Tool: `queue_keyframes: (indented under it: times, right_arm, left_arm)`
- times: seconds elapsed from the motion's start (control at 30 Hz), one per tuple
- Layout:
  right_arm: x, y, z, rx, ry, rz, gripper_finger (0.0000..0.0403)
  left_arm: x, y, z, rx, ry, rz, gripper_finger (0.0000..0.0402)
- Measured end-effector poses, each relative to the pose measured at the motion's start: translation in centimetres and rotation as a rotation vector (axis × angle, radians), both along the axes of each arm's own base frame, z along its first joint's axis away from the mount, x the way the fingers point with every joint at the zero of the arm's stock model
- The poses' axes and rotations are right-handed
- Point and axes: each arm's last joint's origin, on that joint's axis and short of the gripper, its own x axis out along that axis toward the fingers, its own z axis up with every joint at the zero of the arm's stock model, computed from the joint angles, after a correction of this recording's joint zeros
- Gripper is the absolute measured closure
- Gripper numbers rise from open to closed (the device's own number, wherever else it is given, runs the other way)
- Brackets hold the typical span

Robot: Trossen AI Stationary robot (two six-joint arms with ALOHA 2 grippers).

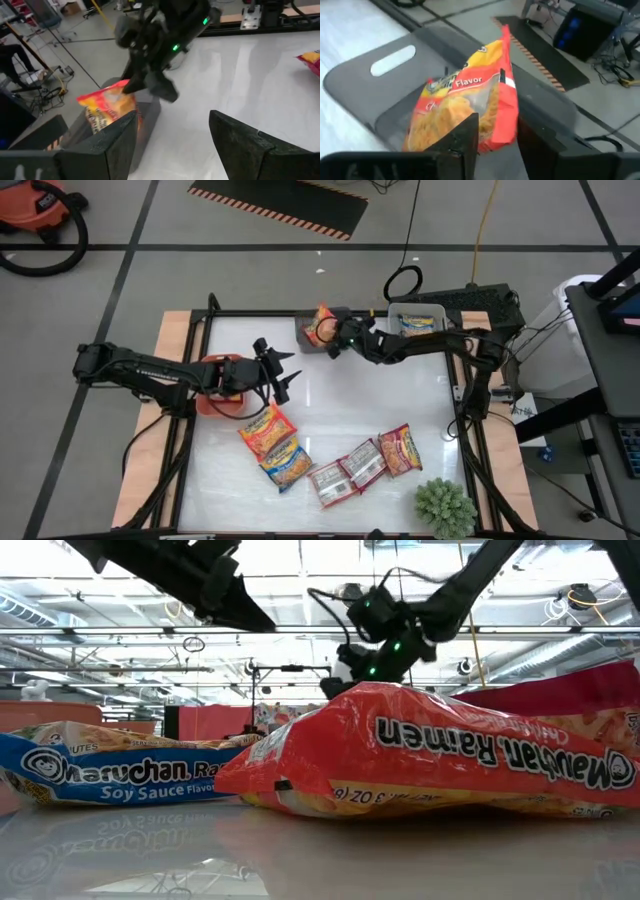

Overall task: Sort Maruchan noodles
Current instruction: Put the top right orange noodle pack into the black bin

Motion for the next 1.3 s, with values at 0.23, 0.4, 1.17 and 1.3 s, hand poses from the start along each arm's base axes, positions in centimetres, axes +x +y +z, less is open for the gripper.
queue_keyframes:
  times: [0.23, 0.4, 1.17, 1.3]
  right_arm:
    - [-2.0, 0.7, 3.0, 0.032, 0.048, -0.015, 0.0277]
    - [-3.1, 1.2, 4.7, 0.012, 0.036, -0.003, 0.0277]
    - [-1.9, -2.7, 0.0, 0.065, -0.064, 0.098, 0.0392]
    - [-2.1, -3.8, -1.8, 0.149, -0.055, 0.122, 0.0401]
  left_arm:
    - [0.0, 0.7, 0.0, -0.001, -0.003, 0.029, 0.0151]
    - [0.0, 0.8, 0.1, -0.005, -0.015, 0.031, 0.0151]
    - [0.0, 0.4, -0.2, -0.121, -0.025, -0.017, 0.0151]
    - [-0.2, 0.4, -0.6, -0.124, 0.014, -0.014, 0.0151]
